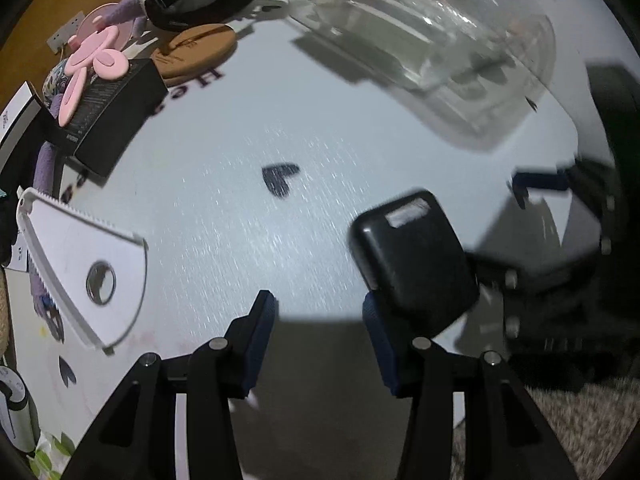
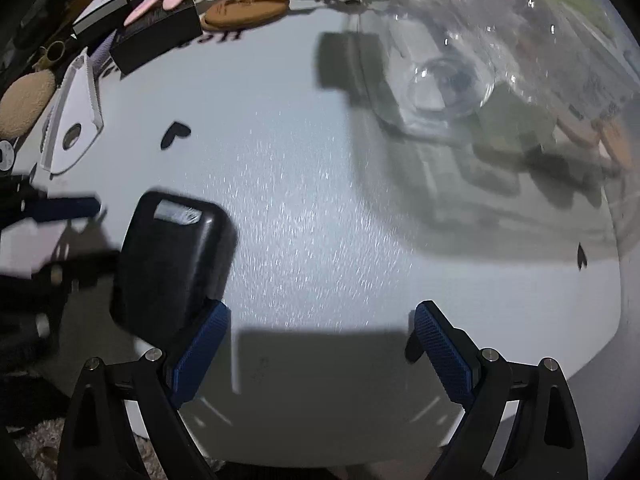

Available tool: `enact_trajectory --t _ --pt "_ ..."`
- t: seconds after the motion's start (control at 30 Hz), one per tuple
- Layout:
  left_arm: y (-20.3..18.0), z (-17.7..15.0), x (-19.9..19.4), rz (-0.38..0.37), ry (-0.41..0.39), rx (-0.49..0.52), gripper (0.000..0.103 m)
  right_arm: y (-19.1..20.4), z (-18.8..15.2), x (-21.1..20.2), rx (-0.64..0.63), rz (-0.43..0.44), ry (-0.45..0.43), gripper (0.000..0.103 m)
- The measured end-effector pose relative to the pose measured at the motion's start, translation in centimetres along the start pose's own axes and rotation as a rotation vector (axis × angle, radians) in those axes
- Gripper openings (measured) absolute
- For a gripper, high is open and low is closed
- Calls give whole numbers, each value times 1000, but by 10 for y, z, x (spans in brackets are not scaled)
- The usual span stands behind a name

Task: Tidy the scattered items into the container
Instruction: 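Bring the black case toward the right tool while the right tool approaches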

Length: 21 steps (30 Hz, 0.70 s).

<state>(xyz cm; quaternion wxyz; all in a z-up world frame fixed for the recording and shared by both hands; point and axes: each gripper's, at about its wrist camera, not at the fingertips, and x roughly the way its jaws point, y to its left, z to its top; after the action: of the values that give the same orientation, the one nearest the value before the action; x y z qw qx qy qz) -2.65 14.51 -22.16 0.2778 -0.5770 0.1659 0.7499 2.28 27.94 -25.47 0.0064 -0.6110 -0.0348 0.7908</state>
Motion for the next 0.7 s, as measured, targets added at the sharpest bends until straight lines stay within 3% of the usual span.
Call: enact_trajectory --t 0.2,0.47,0.57,0.7 --pt "1 10 2 -15 -11 19 47 -5 -7 -4 75 12 -11 94" --pt "15 7 -16 -74 -53 -2 47 -40 -32 -35 380 267 -93 94" --pt "16 7 -14 -95 -50 2 47 -42 -38 -39 415 263 -98 94" --pt "9 9 -11 -240 -6 -17 47 -45 -45 -39 495 258 -102 94"
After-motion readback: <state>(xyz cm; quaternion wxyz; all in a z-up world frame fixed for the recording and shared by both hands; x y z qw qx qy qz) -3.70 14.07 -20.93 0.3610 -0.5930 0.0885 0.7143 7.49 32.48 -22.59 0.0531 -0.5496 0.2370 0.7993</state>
